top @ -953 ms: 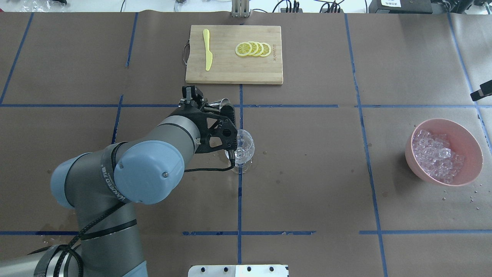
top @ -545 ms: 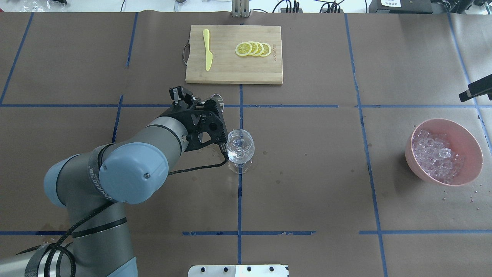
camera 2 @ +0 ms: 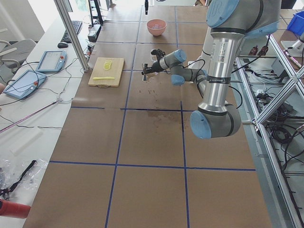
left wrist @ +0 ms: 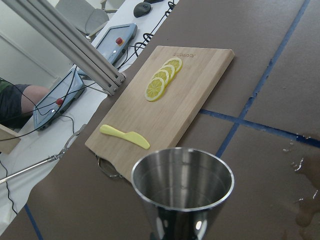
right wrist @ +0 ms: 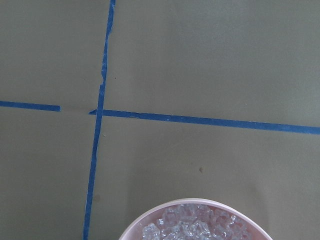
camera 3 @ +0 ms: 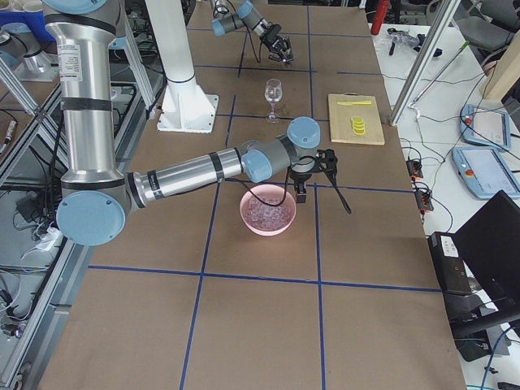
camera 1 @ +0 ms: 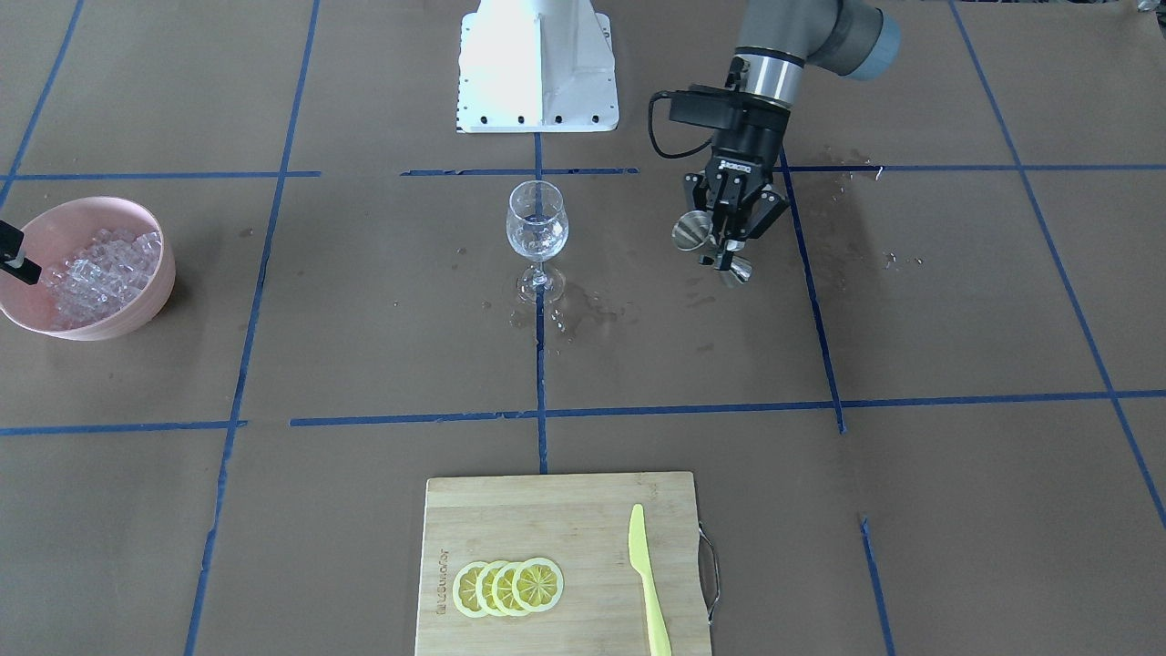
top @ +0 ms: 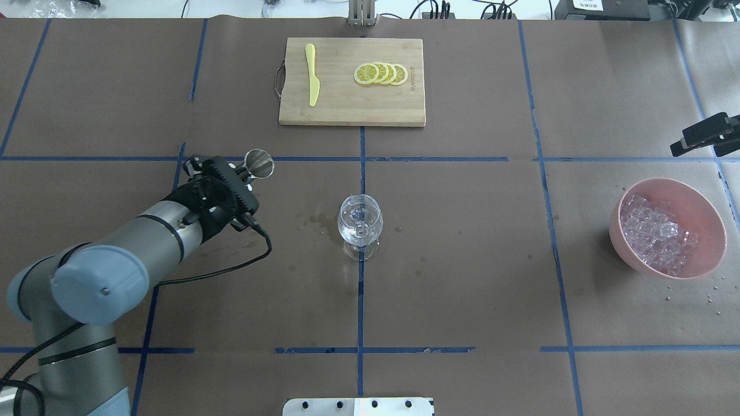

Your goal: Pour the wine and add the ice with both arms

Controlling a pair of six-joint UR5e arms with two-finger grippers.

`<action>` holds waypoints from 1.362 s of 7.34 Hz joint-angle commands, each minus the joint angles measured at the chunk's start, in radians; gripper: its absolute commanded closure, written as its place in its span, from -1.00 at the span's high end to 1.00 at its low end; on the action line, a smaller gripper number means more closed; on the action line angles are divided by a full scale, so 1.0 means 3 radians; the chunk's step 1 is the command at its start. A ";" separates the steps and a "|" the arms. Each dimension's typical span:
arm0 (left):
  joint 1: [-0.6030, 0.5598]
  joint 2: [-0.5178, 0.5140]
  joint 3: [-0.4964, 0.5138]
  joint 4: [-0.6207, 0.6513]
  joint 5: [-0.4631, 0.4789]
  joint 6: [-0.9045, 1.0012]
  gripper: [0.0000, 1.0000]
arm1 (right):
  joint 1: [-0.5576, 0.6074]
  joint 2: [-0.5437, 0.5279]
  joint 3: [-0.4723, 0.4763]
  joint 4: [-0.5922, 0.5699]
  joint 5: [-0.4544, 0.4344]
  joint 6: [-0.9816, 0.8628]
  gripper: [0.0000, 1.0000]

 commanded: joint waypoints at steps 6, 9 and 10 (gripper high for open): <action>0.0391 0.1176 0.1278 -0.2812 0.1193 -0.1943 -1.00 | -0.0002 0.0000 0.0027 0.0000 -0.0010 0.0010 1.00; 0.0842 0.1166 0.1237 -0.2675 0.1200 -0.2102 -1.00 | -0.0002 -0.0010 0.0017 -0.0005 -0.0010 0.0010 1.00; 0.0842 0.1171 0.1237 -0.2573 0.1210 -0.2102 -1.00 | -0.0002 -0.0010 0.0022 0.0000 -0.0010 0.0015 1.00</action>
